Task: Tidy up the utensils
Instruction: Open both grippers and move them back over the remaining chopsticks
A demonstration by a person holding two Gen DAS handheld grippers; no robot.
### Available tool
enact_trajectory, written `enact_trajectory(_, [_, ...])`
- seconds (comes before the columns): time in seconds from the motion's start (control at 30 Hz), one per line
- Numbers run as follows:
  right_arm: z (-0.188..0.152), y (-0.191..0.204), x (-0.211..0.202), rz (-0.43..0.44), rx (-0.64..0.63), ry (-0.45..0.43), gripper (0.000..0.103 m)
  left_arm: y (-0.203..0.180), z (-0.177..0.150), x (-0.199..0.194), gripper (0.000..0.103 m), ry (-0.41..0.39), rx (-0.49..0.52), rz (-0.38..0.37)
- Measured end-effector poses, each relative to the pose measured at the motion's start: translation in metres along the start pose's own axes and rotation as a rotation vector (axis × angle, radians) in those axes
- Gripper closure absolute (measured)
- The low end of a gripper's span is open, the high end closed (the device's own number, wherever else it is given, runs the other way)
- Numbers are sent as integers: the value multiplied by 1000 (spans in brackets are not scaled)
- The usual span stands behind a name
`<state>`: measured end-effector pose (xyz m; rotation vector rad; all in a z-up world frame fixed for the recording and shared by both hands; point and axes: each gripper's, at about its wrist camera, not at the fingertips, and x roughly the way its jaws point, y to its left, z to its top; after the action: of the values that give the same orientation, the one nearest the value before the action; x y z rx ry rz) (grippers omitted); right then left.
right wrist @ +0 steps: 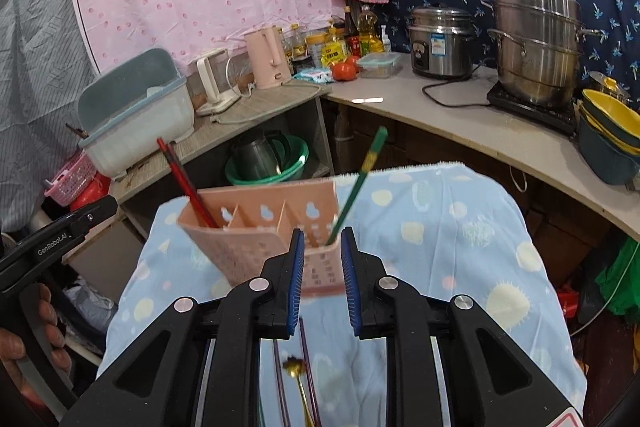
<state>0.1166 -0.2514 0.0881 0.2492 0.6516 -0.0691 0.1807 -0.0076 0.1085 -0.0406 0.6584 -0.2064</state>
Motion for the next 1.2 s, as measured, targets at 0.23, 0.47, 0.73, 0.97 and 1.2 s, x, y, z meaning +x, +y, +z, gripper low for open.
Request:
enact_trajectory(0.23, [-45,-5,-6,-10,-13,73,84,-2,-45,-2,59,74,-10,-1])
enact_trajectory(0.47, [-95,-4,-10,-6,-37,156,84,-10,-89,-4,59,145,7,6])
enact_trajectory(0.73, [-140,0,-10,10,-48,237,84,-17,-123,-9,59,190,25,30])
enact_trajectory(0.97, [-162,2,-10,17,-49,281,84,-21,-144,-12,59,222,32,41])
enact_trajectory(1.2, [-178,1,-7,15,-50,308,84,-24,-162,-14,59,244,51,74])
